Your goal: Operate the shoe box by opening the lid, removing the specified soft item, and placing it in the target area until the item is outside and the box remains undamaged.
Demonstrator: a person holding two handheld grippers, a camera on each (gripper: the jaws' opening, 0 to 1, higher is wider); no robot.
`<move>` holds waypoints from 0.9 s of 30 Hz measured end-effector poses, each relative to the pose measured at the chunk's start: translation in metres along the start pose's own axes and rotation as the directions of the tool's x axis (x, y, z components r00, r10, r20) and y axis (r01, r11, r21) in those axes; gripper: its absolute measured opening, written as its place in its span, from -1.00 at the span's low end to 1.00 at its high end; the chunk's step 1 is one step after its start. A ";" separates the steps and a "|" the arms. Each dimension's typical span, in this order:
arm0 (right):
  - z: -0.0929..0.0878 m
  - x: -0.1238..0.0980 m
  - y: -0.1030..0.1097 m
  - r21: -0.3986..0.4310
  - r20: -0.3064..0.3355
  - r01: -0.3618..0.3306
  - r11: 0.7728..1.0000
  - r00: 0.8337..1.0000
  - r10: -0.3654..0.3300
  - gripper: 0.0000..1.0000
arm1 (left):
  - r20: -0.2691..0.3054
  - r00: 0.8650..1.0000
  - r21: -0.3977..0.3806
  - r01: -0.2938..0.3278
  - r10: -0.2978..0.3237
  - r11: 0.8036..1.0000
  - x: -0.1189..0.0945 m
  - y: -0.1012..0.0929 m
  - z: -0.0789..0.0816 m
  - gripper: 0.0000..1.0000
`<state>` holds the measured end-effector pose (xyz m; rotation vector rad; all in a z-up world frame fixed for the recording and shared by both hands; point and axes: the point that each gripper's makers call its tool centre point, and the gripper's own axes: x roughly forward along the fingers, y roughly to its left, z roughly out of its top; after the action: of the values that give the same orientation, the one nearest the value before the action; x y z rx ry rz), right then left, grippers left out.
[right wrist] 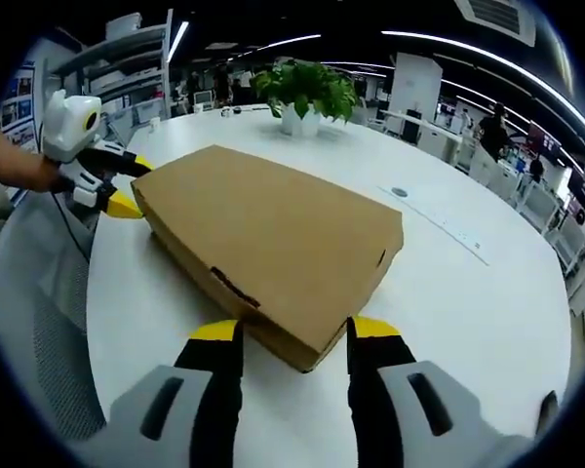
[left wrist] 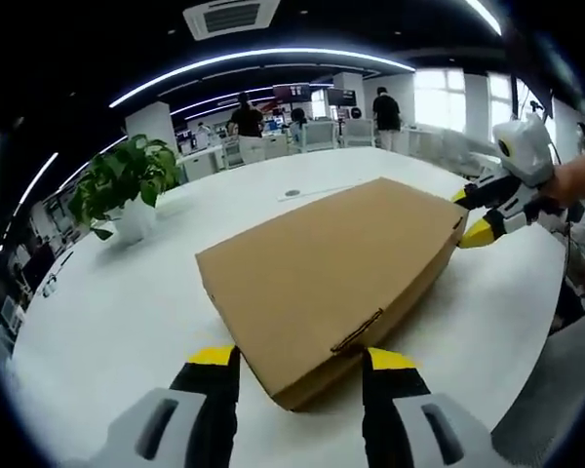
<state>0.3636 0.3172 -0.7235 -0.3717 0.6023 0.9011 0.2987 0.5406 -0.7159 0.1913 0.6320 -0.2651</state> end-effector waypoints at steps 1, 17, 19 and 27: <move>0.000 0.000 0.000 0.001 0.000 0.002 1.000 1.000 -0.002 -0.23 | -0.003 1.000 0.000 0.003 -0.003 1.000 0.000 0.000 0.000 0.01; 0.001 0.000 0.012 0.073 -0.024 0.041 0.996 0.999 -0.039 -0.25 | -0.029 0.998 0.010 0.048 -0.047 0.999 -0.003 0.009 -0.001 -0.02; 0.002 0.001 0.015 0.083 -0.024 0.044 0.996 0.999 -0.042 -0.25 | -0.035 0.998 0.016 0.054 -0.053 0.998 -0.003 0.012 -0.002 -0.02; 0.006 0.005 0.030 0.113 -0.018 0.055 0.992 0.998 -0.053 -0.25 | -0.056 0.996 0.034 0.077 -0.075 0.996 -0.007 0.025 -0.007 -0.03</move>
<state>0.3433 0.3410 -0.7232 -0.2909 0.6512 0.8090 0.2972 0.5676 -0.7151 0.2097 0.6905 -0.3455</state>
